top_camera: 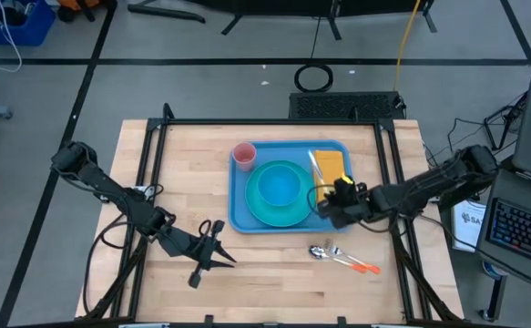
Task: Set up tray
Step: Put the yellow knife on top of the yellow napkin
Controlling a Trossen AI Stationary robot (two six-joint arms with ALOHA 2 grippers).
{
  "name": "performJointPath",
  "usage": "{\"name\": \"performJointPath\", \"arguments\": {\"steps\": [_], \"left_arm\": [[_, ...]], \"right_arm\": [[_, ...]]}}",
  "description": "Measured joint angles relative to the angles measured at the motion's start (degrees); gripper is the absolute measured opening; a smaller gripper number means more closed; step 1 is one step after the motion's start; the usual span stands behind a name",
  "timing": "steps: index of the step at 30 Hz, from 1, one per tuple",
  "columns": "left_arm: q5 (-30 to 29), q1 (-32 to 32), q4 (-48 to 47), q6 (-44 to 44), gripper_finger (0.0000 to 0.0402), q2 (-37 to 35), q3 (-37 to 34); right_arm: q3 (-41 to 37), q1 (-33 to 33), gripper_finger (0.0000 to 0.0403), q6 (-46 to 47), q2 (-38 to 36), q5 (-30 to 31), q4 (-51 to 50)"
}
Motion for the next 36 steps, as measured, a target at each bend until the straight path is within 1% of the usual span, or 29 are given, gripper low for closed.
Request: {"name": "performJointPath", "arguments": {"steps": [3,6,11,20,27,36], "left_arm": [[0.00,0.00,-0.88,0.72,0.0063,0.00,0.00],[-0.01,0.00,-1.08,1.59,0.0063,0.00,0.00],[0.00,0.00,-0.95,1.76,0.0063,0.02,0.00],[-0.01,0.07,1.91,3.85,0.0063,0.02,0.00],[-0.02,0.07,2.56,4.80,0.0063,0.02,0.00],[-0.02,0.07,2.14,4.80,0.0063,0.02,0.00]], "right_arm": [[0.00,-3.18,0.0053,2.57,0.00,-0.43,0.17],[-0.03,-6.72,0.0053,4.83,0.04,-5.48,0.38],[-0.04,-9.26,0.0053,5.12,1.33,-8.56,1.95],[-0.04,-13.79,0.0053,7.86,9.47,-14.68,1.52],[-0.04,-16.11,0.0053,6.85,14.80,-16.50,6.45],[-0.04,-16.46,0.0053,7.16,14.18,-16.53,8.11]]}}
